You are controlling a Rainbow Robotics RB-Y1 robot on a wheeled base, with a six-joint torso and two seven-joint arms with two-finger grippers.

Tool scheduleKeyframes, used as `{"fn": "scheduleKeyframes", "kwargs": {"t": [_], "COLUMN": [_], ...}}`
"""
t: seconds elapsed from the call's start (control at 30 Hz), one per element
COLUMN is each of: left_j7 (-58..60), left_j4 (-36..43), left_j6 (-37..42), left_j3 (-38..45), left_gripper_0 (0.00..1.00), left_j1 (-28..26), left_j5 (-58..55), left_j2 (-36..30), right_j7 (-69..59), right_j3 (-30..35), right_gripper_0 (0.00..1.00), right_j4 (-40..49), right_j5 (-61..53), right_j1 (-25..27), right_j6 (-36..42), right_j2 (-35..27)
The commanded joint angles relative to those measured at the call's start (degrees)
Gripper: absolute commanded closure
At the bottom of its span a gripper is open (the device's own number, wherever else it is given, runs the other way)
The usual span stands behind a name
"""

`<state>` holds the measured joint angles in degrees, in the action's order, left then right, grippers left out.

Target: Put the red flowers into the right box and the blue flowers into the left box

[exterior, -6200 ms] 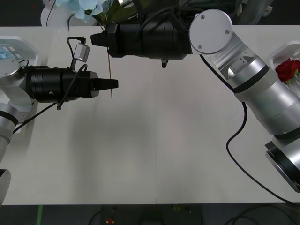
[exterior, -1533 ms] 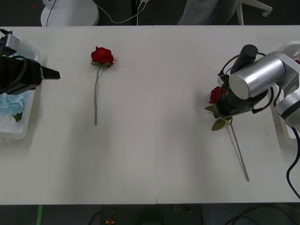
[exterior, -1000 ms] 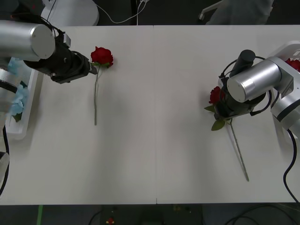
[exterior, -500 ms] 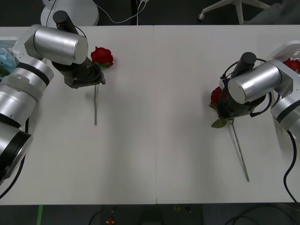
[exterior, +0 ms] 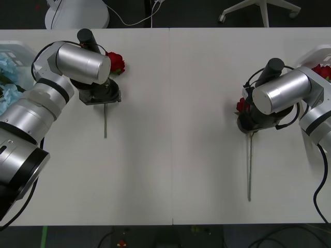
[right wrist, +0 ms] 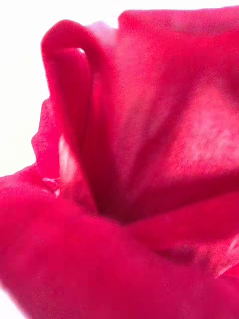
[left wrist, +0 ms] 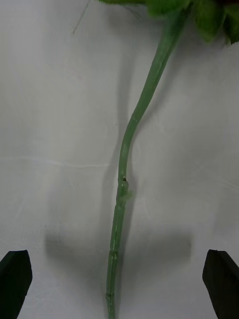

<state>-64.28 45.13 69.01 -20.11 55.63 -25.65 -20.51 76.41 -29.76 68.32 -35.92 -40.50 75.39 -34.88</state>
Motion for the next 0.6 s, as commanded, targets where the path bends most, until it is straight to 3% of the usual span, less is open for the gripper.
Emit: {"fn": "scheduleKeyframes", "kwargs": {"t": [0.03,0.27,0.3,0.33,0.37,0.4,0.43,0.6], "left_j7": [-2.86,-3.74,-3.92,-4.09,-4.09,-4.27,-4.45,-5.41], "left_j4": [-1.8,-6.63,-6.9,-6.9,-6.9,-6.9,-6.9,-6.9], "left_j6": [-0.63,-5.81,-6.16,-6.16,-6.16,-5.99,-5.99,-5.99], "left_j3": [-0.37,-0.46,-0.37,-0.37,-0.37,-0.37,-0.37,-0.37], "left_gripper_0": [0.0,0.0,0.05,0.2,0.28,0.51,0.98,1.0], "left_j1": [3.17,3.17,3.17,3.17,3.17,3.08,3.17,3.0], "left_j5": [0.86,0.25,0.16,0.25,0.25,0.16,0.16,0.07], "left_j2": [1.61,2.23,2.31,2.4,2.4,2.4,2.4,2.4], "right_j7": [3.4,8.94,10.08,11.49,12.45,14.47,16.23,23.79], "right_j3": [3.57,8.84,9.81,11.04,11.74,12.88,14.11,16.75], "right_gripper_0": [1.0,1.0,1.0,1.0,1.0,1.0,1.0,1.0], "right_j4": [0.23,0.14,0.14,0.14,0.14,0.14,0.14,0.14], "right_j5": [-4.25,-6.71,-6.8,-6.8,-6.71,-6.71,-6.36,-1.08], "right_j1": [-2.57,-9.69,-10.57,-11.27,-11.71,-12.15,-12.5,-13.64], "right_j6": [4.06,11.53,12.24,12.94,13.03,13.03,13.03,11.97], "right_j2": [0.16,-3.79,-4.49,-5.37,-5.9,-6.78,-7.75,-11.79]}}
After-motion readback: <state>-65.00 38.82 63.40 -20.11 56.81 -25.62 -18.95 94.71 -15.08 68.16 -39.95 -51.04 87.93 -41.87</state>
